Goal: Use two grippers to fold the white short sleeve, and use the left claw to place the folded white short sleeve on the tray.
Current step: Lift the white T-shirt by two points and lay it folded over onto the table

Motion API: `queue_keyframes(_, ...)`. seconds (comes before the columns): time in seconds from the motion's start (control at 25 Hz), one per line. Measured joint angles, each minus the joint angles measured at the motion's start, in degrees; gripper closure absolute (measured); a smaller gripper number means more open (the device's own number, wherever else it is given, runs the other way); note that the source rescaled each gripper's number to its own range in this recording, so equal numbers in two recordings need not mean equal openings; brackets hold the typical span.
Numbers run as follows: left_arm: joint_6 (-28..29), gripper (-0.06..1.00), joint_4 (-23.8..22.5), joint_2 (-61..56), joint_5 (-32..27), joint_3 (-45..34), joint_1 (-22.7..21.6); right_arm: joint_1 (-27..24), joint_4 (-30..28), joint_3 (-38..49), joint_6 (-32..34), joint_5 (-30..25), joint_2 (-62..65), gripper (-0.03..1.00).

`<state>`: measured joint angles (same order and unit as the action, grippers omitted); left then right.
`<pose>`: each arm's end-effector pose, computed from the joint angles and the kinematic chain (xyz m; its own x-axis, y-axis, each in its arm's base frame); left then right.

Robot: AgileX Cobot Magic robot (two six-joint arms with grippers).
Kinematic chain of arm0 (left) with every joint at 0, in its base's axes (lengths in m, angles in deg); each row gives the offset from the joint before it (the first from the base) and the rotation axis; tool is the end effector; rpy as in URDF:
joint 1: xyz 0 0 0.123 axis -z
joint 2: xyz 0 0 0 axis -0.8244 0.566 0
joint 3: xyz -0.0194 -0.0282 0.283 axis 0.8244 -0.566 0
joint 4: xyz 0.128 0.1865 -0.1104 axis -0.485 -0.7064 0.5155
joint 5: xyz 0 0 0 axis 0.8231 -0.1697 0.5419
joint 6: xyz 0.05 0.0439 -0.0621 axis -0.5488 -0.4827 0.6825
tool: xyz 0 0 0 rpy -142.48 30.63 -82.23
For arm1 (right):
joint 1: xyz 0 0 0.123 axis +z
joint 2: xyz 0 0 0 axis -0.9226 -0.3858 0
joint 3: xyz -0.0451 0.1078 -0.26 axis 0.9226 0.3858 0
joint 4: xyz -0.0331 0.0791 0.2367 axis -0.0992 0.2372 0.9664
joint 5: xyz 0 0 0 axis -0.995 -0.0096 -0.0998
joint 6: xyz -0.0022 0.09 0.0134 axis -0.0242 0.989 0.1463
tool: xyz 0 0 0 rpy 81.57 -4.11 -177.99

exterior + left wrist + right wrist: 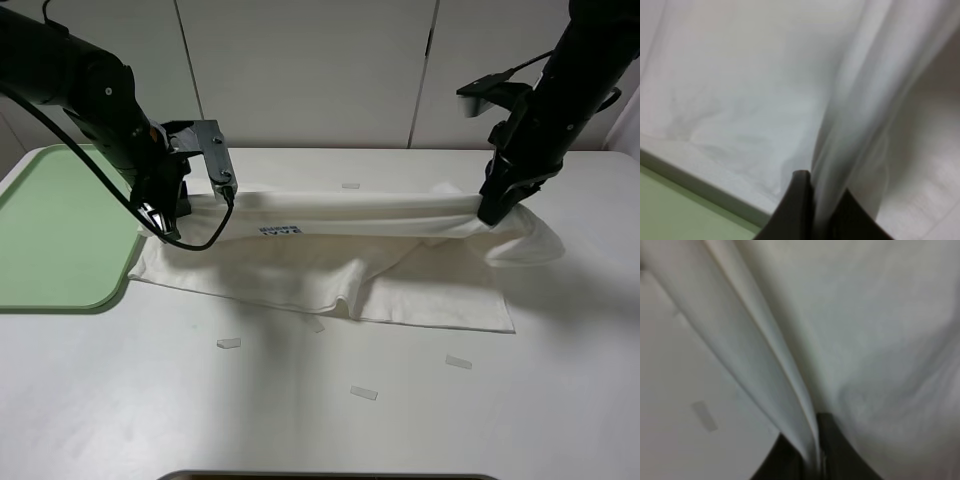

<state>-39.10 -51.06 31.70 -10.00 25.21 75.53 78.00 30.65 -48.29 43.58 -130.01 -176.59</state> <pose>0.3527 -0.1195 0.1654 -0.2830 0.9354 -0.2120 0.8476 0.3473 0.4011 0.3392 0.0752 0.2200 -0.7183 -0.6831 -0.1321 -0.6936 0.7181 0.0575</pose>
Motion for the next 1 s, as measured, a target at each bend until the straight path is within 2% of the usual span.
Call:
queue_keyframes(0.2, -0.07, 0.94, 0.06, 0.00, 0.86, -0.06, -0.17, 0.00, 1.87, 0.00, 0.00, -3.89, 0.00, 0.95)
queue_keyframes(0.4, -0.14, 0.94, -0.17, 0.00, 1.50, -0.23, -0.67, -0.04, 4.33, 0.00, 0.00, -4.53, 0.00, 0.95)
queue_keyframes(0.6, -0.17, 0.93, -0.48, 0.00, 2.79, -0.23, -0.72, -0.22, 4.44, 0.00, 0.00, -4.53, 0.00, 0.95)
queue_keyframes(0.68, -0.17, 0.87, -1.51, 0.00, 3.04, -0.23, -0.84, -0.22, 3.73, 0.00, 0.11, -4.80, 0.00, 0.92)
queue_keyframes(0.72, -0.17, 0.80, -2.05, 0.00, 2.98, -0.27, -1.14, -0.49, 3.15, 0.00, 0.36, -5.29, 0.00, 0.85)
queue_keyframes(0.76, -0.17, 0.71, -2.67, 0.00, 2.93, -0.27, -1.42, -0.49, 3.15, 0.00, 0.36, -5.29, 0.00, 0.85)
queue_keyframes(0.8, -0.17, 0.58, -3.35, 0.00, 2.85, -0.36, -1.64, -0.73, 2.72, 0.00, 0.79, -5.93, 0.00, 0.74)
queue_keyframes(0.84, -0.17, 0.58, -3.35, 0.00, 2.85, -0.36, -1.64, -0.90, 2.20, 0.00, 1.38, -6.37, 0.00, 0.61)
queue_keyframes(0.88, 0.93, 0.26, -3.75, 0.00, 3.25, -0.55, -2.06, -1.16, 1.32, 0.00, 2.36, -6.89, 0.00, 0.37)
queue_keyframes(0.92, 2.00, 0.15, -3.87, 0.05, 3.93, -0.67, -2.06, -1.22, 1.14, 0.00, 3.25, -7.14, 0.06, 0.25)
queue_keyframes(1.0, 3.27, 0.04, -3.87, 0.26, 5.33, -0.81, -2.06, -1.37, 0.96, 0.00, 5.84, -7.36, 0.10, 0.03)
